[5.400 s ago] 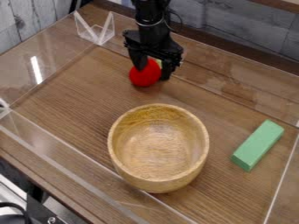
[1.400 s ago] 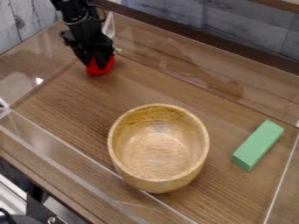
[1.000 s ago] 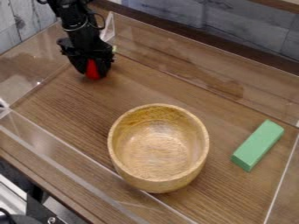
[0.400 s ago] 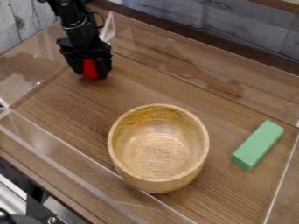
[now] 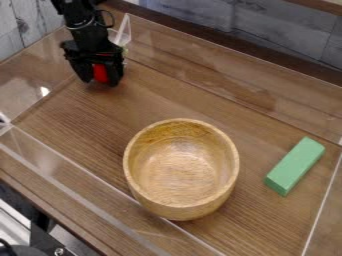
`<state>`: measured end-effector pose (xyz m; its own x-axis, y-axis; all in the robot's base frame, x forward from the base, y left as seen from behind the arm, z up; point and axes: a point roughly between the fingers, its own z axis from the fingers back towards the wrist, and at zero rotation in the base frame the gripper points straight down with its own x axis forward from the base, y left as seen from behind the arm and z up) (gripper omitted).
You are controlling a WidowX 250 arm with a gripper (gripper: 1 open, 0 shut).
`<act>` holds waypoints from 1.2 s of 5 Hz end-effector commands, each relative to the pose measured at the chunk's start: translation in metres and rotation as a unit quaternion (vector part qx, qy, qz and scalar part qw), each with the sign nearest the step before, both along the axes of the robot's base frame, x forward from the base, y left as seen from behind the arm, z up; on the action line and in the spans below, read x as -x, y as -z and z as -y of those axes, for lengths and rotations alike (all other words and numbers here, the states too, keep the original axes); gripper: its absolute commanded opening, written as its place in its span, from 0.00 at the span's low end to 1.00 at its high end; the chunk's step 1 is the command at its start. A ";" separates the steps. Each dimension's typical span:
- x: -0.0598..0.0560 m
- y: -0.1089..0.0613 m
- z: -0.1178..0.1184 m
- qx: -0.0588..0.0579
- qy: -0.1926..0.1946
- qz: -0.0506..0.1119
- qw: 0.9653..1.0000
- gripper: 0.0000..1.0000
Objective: Move the red fruit to the left
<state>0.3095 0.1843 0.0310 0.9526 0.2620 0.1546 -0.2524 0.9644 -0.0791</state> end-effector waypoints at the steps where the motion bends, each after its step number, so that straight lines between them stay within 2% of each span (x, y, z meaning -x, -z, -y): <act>1: -0.012 -0.021 -0.018 -0.018 -0.019 0.030 0.999 1.00; 3: 0.007 -0.040 0.012 -0.018 -0.063 0.037 0.997 1.00; 4: 0.007 -0.051 0.012 -0.023 -0.033 0.046 0.998 1.00; 5: 0.005 -0.053 0.007 -0.031 -0.010 0.048 0.998 1.00; 6: -0.001 -0.048 0.016 -0.040 -0.034 0.049 0.997 1.00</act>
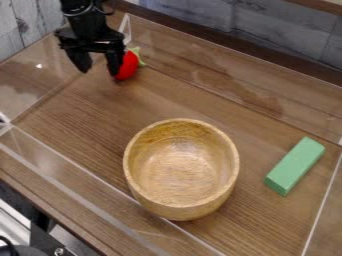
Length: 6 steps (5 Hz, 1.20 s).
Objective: Move the red fruit to the left
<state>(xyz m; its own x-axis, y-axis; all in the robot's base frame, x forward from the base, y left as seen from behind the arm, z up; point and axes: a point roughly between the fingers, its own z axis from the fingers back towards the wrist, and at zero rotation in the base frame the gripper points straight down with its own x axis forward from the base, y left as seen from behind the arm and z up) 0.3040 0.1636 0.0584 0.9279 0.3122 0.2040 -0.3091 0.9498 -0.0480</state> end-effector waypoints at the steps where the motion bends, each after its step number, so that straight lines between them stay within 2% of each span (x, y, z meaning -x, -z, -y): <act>1: -0.011 -0.016 0.005 -0.027 -0.025 0.028 0.999 1.00; 2: -0.011 -0.013 0.010 -0.031 -0.053 0.026 0.998 1.00; 4: -0.015 -0.006 -0.007 -0.028 -0.118 0.019 0.992 1.00; 5: -0.010 -0.013 -0.010 -0.025 -0.118 0.016 0.993 1.00; 6: -0.007 -0.022 -0.014 -0.018 -0.117 0.016 0.993 0.00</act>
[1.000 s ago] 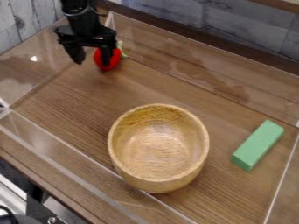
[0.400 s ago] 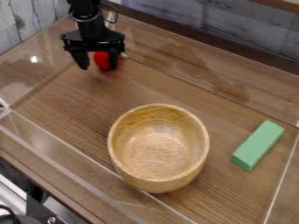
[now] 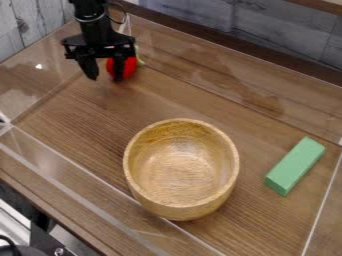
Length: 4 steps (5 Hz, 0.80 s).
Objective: Move the red fruit to the left
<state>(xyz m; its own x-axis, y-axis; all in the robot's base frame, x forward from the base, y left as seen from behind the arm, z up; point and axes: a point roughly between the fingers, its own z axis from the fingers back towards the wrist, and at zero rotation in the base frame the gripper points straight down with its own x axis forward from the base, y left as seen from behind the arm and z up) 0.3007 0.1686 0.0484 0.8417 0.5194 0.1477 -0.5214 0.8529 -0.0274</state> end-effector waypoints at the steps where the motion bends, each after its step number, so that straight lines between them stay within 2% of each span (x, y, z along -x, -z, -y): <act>1: -0.014 -0.032 -0.008 -0.028 0.017 0.040 0.999 1.00; 2: -0.019 -0.032 -0.007 -0.029 0.034 0.037 0.998 1.00; 4: -0.016 -0.042 -0.018 -0.033 0.029 0.036 0.998 1.00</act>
<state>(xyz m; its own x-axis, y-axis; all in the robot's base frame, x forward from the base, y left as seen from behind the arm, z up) 0.3082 0.1775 0.0648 0.8689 0.4690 0.1582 -0.4727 0.8811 -0.0158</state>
